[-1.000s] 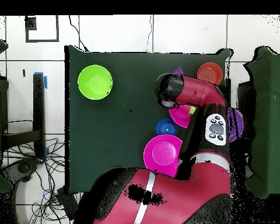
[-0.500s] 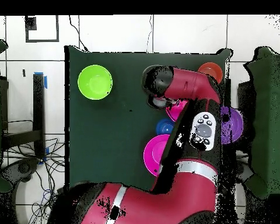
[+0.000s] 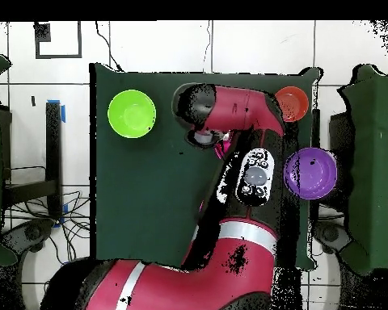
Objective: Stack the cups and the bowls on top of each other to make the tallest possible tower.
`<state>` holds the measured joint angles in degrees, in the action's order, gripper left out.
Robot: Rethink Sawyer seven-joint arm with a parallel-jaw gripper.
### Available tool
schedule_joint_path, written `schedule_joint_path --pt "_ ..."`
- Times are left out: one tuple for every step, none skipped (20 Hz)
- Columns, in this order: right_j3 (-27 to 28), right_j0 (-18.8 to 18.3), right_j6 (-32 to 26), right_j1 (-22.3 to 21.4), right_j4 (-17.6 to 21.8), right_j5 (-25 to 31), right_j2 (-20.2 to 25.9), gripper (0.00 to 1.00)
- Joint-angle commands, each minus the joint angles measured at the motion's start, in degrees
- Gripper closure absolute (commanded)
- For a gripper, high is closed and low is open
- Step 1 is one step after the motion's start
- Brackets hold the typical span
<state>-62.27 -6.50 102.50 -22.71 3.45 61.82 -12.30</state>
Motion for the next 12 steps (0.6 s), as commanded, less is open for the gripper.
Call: schedule_joint_path --pt "6.9 1.3 14.0 2.7 -1.8 6.7 0.8 1.0" --pt "7.2 1.4 14.4 2.9 -2.0 6.4 0.7 1.0" --pt "7.8 1.6 14.9 3.4 -2.3 6.3 0.8 1.0" --pt "8.2 1.8 15.3 3.6 -2.5 6.2 0.7 1.0" --pt "9.1 2.0 15.6 4.0 -2.8 6.5 0.8 1.0" --pt "9.5 2.2 15.5 4.2 -2.8 6.5 0.8 1.0" --pt "10.0 2.5 15.5 4.4 -2.9 6.5 0.7 1.0" --pt "10.5 2.7 15.2 4.6 -2.9 6.6 0.7 1.0" --pt "10.5 3.0 15.4 4.6 -3.0 6.7 0.6 1.0" --pt "10.6 3.2 15.6 4.7 -3.1 6.7 0.5 1.0" --pt "11.0 3.3 15.0 4.8 -2.8 6.8 0.5 1.0" --pt "11.0 3.4 14.7 4.7 -2.6 6.6 0.3 1.0"
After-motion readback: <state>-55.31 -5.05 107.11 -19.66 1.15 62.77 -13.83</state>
